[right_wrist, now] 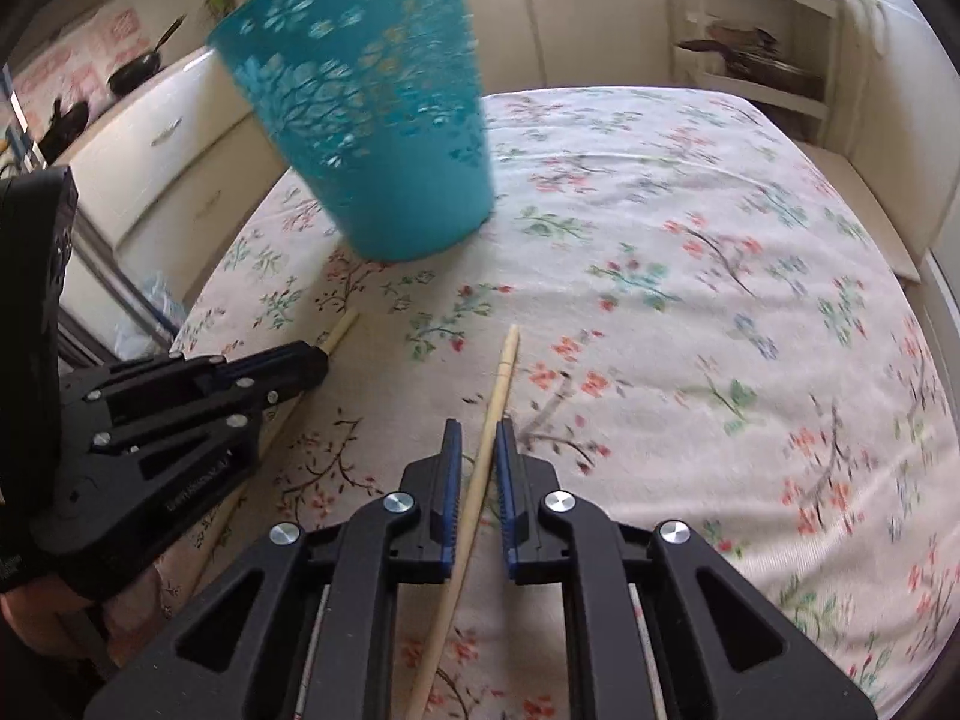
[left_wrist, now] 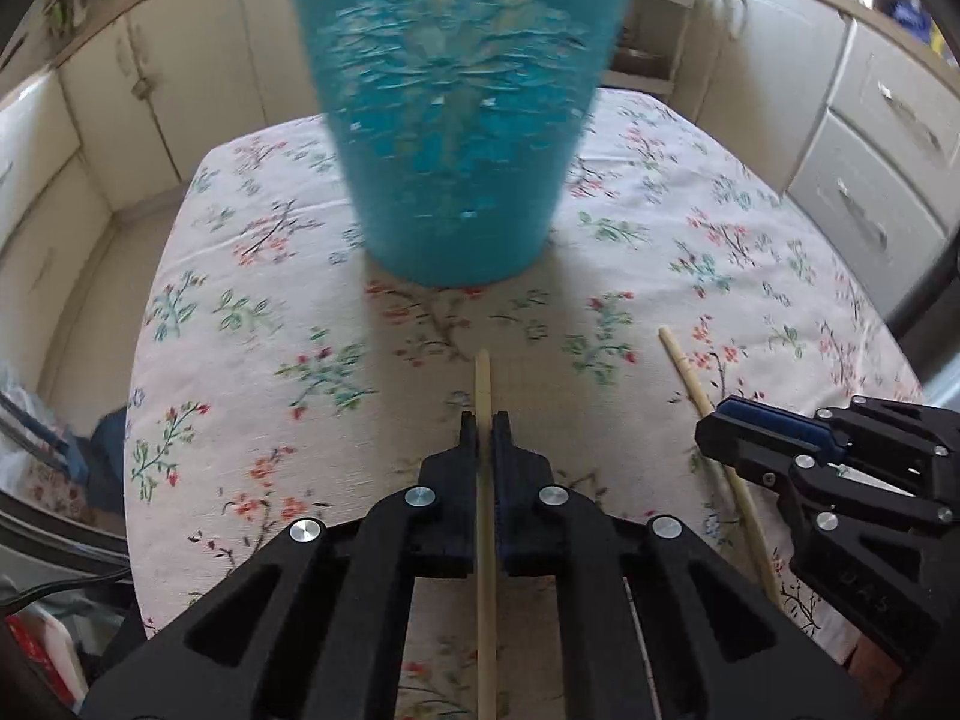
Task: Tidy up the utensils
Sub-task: 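Close the right tool on one wooden stick while the left tool grasps another, then lift the stick over the teal bin and open the left tool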
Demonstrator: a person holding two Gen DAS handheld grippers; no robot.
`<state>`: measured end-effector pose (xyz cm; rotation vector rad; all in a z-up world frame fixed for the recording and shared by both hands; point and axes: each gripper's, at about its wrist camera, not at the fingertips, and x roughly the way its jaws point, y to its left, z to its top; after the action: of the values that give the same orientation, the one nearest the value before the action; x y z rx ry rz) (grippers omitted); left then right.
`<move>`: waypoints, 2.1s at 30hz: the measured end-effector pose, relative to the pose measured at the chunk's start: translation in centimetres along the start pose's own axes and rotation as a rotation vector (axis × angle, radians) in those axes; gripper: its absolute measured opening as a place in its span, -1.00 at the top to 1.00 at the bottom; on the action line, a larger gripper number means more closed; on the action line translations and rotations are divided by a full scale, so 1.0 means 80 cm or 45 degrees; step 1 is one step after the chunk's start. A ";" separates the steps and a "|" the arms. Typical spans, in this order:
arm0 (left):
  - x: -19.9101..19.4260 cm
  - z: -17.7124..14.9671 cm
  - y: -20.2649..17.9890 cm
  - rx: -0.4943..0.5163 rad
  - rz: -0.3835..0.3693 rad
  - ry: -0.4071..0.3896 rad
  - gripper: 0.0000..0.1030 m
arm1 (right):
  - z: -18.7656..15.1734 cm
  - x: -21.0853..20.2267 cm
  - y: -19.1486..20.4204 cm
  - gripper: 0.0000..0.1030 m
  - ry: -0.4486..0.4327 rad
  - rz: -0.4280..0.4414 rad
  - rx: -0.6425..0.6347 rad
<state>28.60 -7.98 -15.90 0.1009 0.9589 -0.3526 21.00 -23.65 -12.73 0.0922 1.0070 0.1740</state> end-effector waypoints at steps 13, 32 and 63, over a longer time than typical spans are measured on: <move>-0.026 0.007 0.007 -0.024 -0.162 -0.008 0.91 | -0.007 0.003 0.005 0.77 -0.091 0.003 -0.029; -0.255 0.176 0.032 -0.224 -0.344 -0.821 0.91 | -0.006 0.001 0.003 0.76 -0.092 0.009 -0.020; -0.122 0.167 0.033 -0.189 0.097 -0.704 0.02 | -0.005 0.000 -0.008 0.60 -0.100 0.117 0.044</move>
<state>34.87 -6.28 -0.42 -0.0930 0.4299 -0.2191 20.74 -24.28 -13.03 0.1756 0.9280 0.2355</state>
